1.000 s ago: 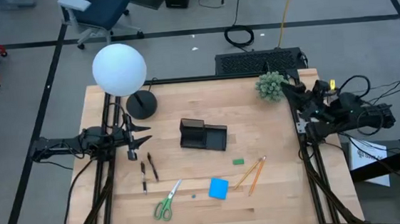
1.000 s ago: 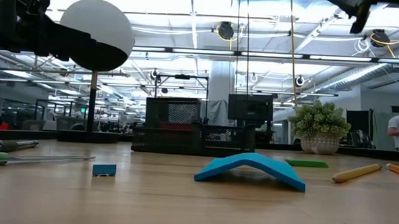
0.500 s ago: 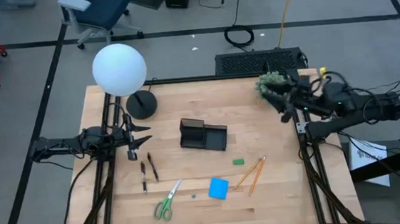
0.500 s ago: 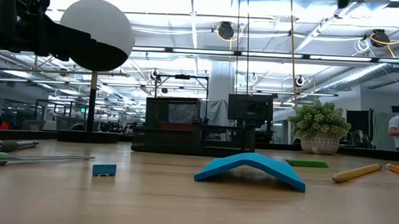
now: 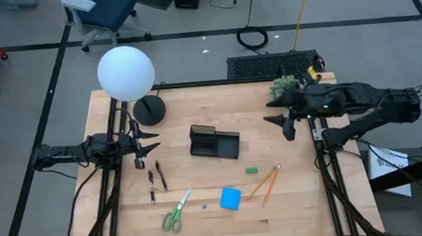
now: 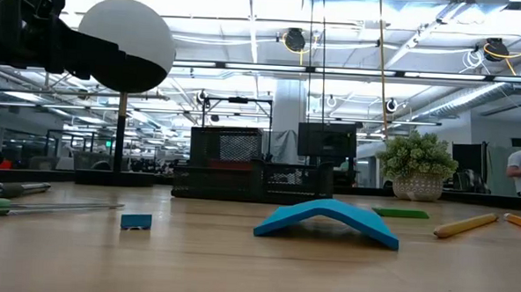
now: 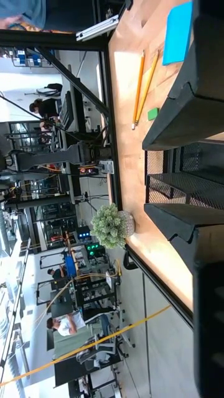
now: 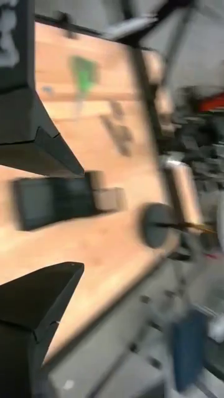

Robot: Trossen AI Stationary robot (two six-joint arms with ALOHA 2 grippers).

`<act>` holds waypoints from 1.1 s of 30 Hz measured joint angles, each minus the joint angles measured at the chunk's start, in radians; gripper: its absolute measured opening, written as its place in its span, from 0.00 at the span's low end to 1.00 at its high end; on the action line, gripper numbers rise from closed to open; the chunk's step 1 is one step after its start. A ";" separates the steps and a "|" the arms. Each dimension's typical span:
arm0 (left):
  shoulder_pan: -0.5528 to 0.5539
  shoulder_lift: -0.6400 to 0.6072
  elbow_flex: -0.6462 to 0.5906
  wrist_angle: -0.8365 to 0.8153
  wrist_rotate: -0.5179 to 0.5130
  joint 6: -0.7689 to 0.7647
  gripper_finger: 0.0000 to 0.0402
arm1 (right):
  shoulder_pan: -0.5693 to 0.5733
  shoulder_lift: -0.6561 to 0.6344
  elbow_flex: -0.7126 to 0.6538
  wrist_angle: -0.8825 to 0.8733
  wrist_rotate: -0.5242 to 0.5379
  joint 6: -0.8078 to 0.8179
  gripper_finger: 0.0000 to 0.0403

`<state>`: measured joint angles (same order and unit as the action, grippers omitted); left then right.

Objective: Pick and place office supplies into organizer
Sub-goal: Put the yellow pencil into the desk organizer

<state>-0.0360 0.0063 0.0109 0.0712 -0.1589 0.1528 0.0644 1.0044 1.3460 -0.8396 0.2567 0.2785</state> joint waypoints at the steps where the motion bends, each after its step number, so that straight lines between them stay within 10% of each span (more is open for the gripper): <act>1: 0.000 0.000 0.000 0.000 0.000 0.000 0.38 | -0.006 0.019 0.013 -0.037 -0.037 0.000 0.56; 9: 0.000 0.000 0.000 0.000 0.000 0.000 0.38 | -0.031 0.176 0.024 -0.221 -0.308 -0.002 0.56; 22: 0.000 0.000 0.000 0.000 0.000 0.000 0.38 | -0.030 0.354 0.024 -0.258 -0.331 0.056 0.56; 33: 0.000 0.000 0.000 0.000 0.000 0.000 0.38 | -0.022 0.362 0.024 -0.438 -0.365 -0.307 0.56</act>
<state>-0.0360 0.0062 0.0108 0.0711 -0.1589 0.1524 0.0422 1.3668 1.3697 -1.2777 -0.1079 -0.0284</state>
